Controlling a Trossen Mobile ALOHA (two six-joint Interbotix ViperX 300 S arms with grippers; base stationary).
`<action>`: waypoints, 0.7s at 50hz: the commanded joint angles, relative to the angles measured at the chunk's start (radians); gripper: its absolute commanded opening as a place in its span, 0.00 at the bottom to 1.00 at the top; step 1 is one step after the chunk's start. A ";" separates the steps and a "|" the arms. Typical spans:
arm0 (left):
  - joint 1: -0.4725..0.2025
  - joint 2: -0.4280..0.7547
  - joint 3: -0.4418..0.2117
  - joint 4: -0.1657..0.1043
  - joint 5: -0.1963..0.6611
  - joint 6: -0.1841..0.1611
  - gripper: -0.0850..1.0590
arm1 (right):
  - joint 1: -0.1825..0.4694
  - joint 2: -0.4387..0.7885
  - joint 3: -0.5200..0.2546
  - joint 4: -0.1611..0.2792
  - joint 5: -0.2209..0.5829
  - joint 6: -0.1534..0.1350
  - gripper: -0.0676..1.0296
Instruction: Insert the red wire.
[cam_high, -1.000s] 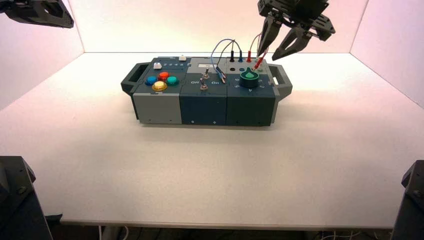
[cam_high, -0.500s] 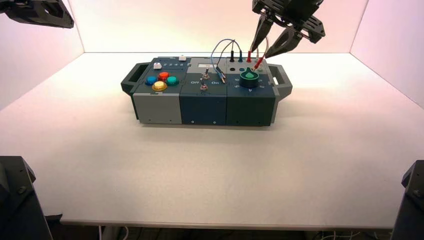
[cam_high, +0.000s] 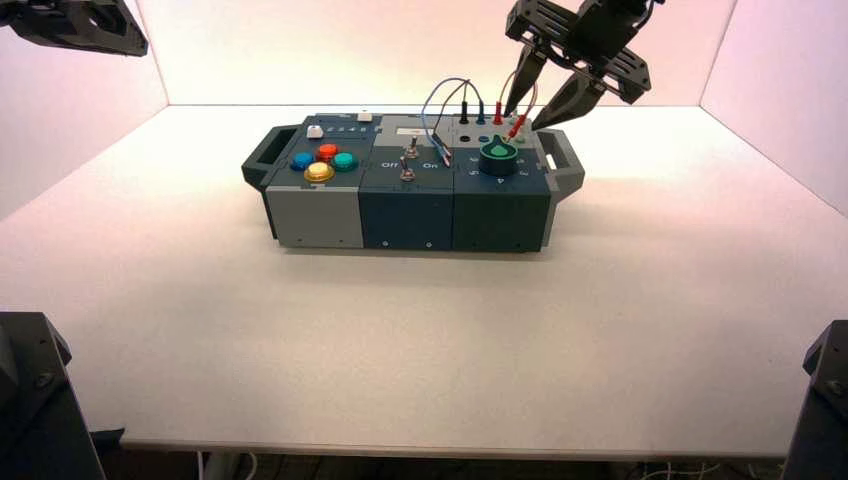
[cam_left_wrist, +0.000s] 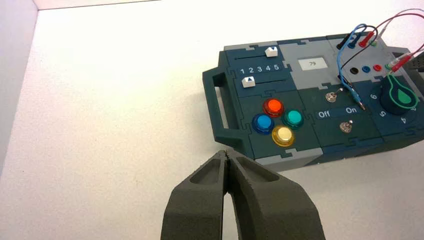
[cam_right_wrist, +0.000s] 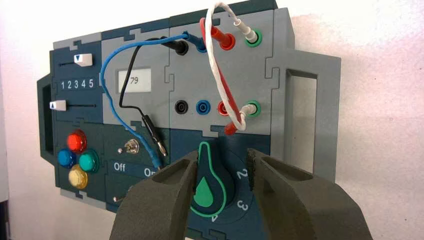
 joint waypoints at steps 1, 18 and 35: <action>-0.008 0.003 -0.032 -0.003 -0.008 0.002 0.05 | 0.003 -0.002 -0.023 0.006 -0.008 0.003 0.53; -0.008 0.003 -0.032 -0.003 -0.008 0.002 0.05 | 0.003 0.025 -0.049 0.006 -0.017 0.008 0.53; -0.008 0.003 -0.032 -0.003 -0.008 0.002 0.05 | 0.003 0.041 -0.060 0.006 -0.025 0.012 0.48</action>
